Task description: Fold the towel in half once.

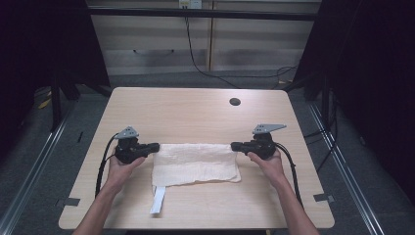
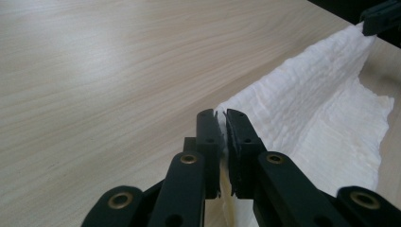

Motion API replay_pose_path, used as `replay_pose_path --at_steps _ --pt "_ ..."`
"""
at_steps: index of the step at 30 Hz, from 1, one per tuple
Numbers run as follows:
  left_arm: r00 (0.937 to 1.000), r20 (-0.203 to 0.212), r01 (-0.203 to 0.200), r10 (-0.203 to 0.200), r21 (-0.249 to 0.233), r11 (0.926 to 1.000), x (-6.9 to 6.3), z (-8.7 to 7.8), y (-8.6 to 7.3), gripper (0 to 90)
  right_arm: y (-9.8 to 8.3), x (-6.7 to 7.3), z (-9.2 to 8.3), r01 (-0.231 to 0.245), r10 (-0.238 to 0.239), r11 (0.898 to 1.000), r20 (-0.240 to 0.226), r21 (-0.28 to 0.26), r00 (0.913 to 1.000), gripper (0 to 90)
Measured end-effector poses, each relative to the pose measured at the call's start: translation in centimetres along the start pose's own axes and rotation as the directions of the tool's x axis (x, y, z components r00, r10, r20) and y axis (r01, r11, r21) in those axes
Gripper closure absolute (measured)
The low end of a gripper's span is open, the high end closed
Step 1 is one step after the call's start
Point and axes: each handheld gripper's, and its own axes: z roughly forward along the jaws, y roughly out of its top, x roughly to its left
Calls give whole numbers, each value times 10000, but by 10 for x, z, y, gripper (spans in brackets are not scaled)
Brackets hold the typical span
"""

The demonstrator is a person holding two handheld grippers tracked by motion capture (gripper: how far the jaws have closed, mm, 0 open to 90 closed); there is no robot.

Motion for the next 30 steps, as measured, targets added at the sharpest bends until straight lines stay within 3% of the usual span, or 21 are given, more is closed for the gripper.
replay_pose_path --at_steps 19,26,30 --pt "9999 -51 120 -120 -63 9999 -2 1 -2 848 -23 38 -16 789 -758 9956 -611 498 9953 877" --pt "9999 -4 110 -110 -39 9999 -3 2 -2 849 -34 46 -12 1193 -1128 9861 -609 1157 9917 877" --pt "9998 18 -179 179 17 9998 -8 -1 -1 848 -42 46 -3 1265 -1184 9754 -555 1803 9914 877"
